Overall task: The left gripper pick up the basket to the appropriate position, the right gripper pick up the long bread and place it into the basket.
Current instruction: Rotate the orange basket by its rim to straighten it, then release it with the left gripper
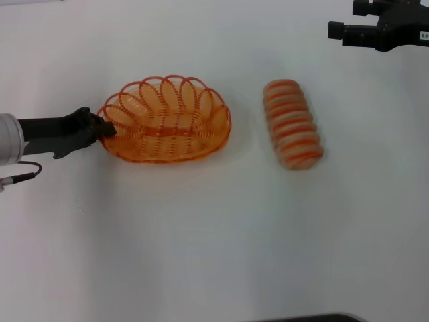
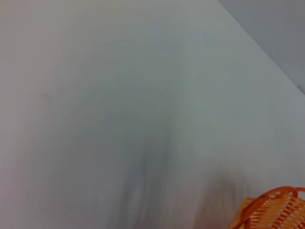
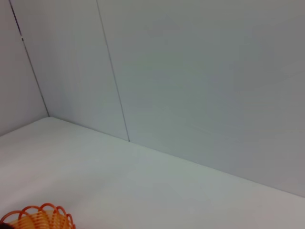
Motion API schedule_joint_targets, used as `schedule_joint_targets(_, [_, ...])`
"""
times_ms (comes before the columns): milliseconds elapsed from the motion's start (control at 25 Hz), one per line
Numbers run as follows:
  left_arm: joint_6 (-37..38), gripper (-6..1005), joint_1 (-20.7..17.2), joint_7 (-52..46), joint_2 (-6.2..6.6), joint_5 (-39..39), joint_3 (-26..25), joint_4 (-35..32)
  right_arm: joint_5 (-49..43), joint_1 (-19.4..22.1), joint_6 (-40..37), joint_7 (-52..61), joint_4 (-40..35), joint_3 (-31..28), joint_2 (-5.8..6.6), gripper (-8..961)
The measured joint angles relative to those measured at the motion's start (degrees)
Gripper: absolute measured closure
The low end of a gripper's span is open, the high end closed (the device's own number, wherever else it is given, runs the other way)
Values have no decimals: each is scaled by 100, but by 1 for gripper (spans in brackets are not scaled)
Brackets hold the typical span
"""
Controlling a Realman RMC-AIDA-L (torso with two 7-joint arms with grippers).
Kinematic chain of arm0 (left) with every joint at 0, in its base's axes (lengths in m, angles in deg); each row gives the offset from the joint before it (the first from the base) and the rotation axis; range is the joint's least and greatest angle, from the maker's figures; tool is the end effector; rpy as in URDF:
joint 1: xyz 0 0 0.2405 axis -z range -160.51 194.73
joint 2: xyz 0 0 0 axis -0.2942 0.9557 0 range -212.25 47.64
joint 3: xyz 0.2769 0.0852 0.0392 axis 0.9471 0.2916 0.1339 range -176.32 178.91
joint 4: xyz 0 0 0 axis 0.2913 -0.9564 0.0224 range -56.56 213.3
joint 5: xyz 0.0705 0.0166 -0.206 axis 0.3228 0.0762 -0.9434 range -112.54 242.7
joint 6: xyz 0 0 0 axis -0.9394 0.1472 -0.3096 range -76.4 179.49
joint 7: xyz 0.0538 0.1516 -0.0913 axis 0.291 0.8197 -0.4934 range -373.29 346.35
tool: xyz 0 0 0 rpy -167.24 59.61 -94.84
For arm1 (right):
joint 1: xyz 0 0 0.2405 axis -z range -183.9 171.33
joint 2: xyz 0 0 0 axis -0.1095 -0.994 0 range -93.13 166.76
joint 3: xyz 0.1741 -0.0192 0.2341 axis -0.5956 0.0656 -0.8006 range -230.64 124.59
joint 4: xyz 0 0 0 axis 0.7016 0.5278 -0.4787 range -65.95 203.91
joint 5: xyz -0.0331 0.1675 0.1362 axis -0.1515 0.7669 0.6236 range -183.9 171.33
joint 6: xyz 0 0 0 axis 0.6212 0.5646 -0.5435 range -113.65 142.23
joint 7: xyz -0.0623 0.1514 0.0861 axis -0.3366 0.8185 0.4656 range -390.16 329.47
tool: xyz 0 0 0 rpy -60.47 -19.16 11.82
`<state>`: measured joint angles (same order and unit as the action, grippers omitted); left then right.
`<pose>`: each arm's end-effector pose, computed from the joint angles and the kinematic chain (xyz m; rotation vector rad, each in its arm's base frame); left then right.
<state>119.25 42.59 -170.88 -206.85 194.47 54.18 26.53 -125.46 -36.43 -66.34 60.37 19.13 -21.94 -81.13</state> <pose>-0.3197 0.3818 -0.0823 -1.8742 -2.0365 -0.4319 0.3075 0.4155 0.0242 -2.3935 0.7396 0.5433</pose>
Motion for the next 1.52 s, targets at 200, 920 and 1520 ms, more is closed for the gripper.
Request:
schedule_joint_targets(200, [-36, 905, -15, 0, -4, -10, 47, 0, 0, 0, 3, -3, 0, 28, -1, 117])
schedule_joint_targets(920, [-584, 904, -70, -258, -8, -145, 467, -27, 0, 3, -49, -3, 1, 31, -8, 117])
schedule_joint_targets(1520, [-747, 907, -67, -275, -8, -245, 512, -35, 0, -27, -33, -47, 2, 49, -8, 117])
